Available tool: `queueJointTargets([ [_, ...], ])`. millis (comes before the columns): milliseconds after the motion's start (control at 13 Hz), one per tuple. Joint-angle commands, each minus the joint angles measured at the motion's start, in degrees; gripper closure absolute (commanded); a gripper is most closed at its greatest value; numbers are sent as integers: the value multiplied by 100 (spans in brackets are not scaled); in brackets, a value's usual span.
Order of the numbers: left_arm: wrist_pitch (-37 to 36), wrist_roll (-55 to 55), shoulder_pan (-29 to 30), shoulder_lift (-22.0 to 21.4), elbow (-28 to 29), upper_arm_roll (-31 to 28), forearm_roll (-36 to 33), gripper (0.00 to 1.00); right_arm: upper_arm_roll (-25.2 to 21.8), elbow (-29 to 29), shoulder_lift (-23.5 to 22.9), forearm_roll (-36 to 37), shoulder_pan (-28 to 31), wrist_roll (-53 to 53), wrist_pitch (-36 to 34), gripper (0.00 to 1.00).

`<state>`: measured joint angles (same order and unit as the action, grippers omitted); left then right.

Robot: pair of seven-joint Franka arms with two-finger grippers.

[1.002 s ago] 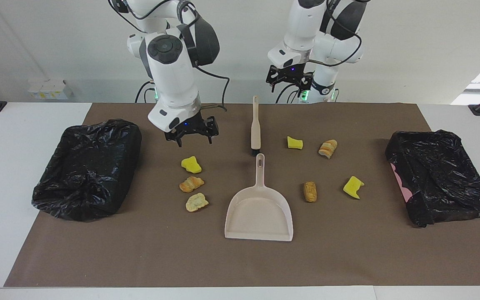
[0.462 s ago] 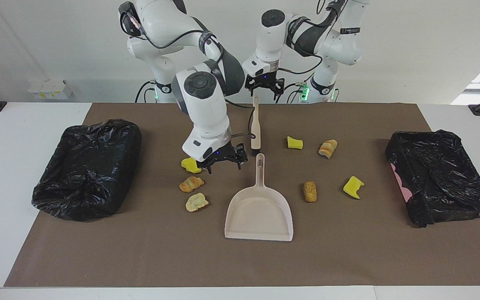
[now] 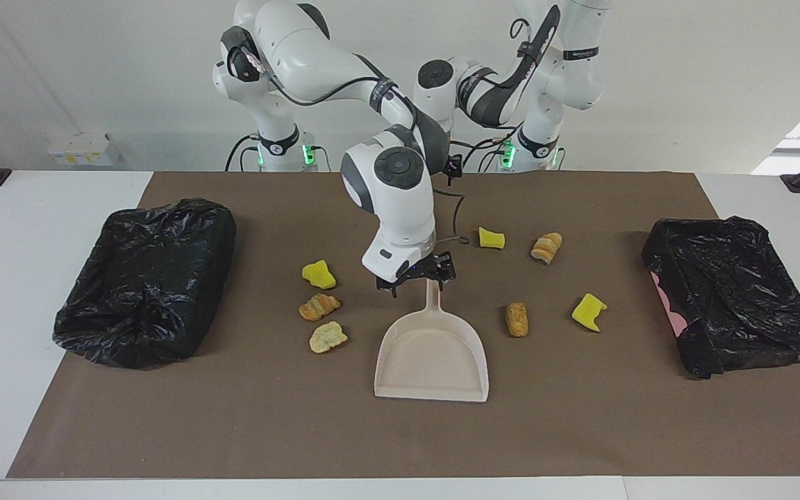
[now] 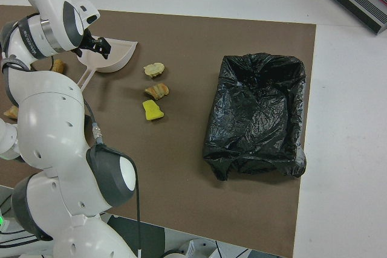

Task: Sweep and dump trash in bin
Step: 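Reach the left gripper to the brush while the right gripper reaches the dustpan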

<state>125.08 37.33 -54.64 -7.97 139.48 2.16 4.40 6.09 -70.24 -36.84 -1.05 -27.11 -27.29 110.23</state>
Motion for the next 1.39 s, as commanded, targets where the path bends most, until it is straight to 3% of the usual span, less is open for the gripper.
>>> queueJointTargets([
  [0,148,117,-213,-144,176,-102,35,13,-3,196,-245,166,-179,-425,8,0],
  [77,148,108,-213,-135,176,-102,96,22,6,169,-254,210,-224,-452,8,0],
  [231,139,73,-205,-117,150,-102,271,61,23,134,-263,210,-233,-610,-71,0],
  [308,131,20,-204,-109,150,-110,281,69,32,90,-254,201,-250,-724,-89,0],
  [385,96,11,-178,-83,106,-110,281,88,32,81,-263,210,-329,-803,-89,0],
  [462,69,11,-152,-74,80,-110,281,100,32,11,-271,193,-382,-813,-72,0],
  [694,-97,20,-125,-82,-70,-137,281,100,32,-60,-254,175,-409,-848,-19,0],
  [771,-237,20,-117,-100,-140,-163,264,100,32,-86,-237,201,-417,-848,-19,25],
  [925,-702,-303,224,-240,-272,-181,185,100,32,-191,-210,219,-418,-848,-10,41],
  [1079,-1220,-639,401,-503,-307,-181,176,100,32,-313,-210,219,-409,-857,8,47],
  [1310,-2204,-1218,760,-828,-229,-181,167,100,32,-446,-149,193,-409,-857,-10,46],
])
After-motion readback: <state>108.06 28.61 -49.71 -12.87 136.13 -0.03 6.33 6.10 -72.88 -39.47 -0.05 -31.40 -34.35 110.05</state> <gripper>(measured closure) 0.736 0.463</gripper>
